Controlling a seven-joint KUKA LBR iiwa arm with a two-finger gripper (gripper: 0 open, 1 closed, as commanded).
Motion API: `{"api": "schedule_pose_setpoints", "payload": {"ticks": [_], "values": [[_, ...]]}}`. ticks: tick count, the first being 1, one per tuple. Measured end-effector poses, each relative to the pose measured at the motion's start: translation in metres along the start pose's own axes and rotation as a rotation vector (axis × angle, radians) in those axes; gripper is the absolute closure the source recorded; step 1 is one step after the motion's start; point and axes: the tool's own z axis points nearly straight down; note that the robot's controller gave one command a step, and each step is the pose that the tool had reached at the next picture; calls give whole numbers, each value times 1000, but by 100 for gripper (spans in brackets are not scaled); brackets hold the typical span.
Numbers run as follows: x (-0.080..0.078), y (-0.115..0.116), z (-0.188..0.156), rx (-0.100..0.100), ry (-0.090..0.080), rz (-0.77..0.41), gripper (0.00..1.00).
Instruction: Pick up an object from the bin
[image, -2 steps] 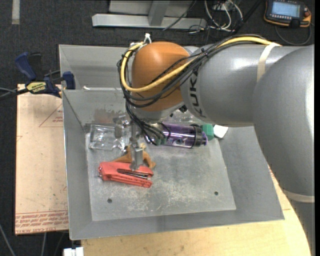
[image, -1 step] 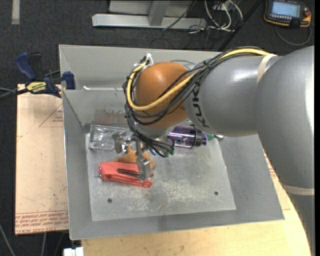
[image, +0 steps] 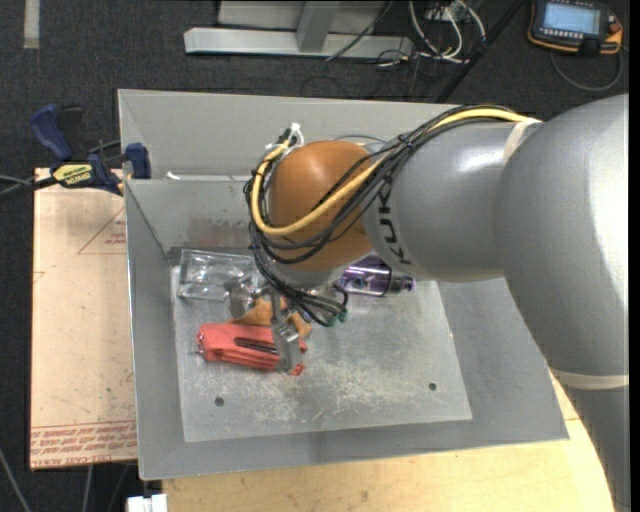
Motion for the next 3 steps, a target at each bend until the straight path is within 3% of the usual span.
{"api": "schedule_pose_setpoints", "payload": {"ticks": [1, 2, 3], "values": [[-40, 38, 34, 3, -14, -169, 100], [-40, 38, 34, 3, -14, -169, 100], [-38, 37, -104, 2, -16, -133, 100]]}}
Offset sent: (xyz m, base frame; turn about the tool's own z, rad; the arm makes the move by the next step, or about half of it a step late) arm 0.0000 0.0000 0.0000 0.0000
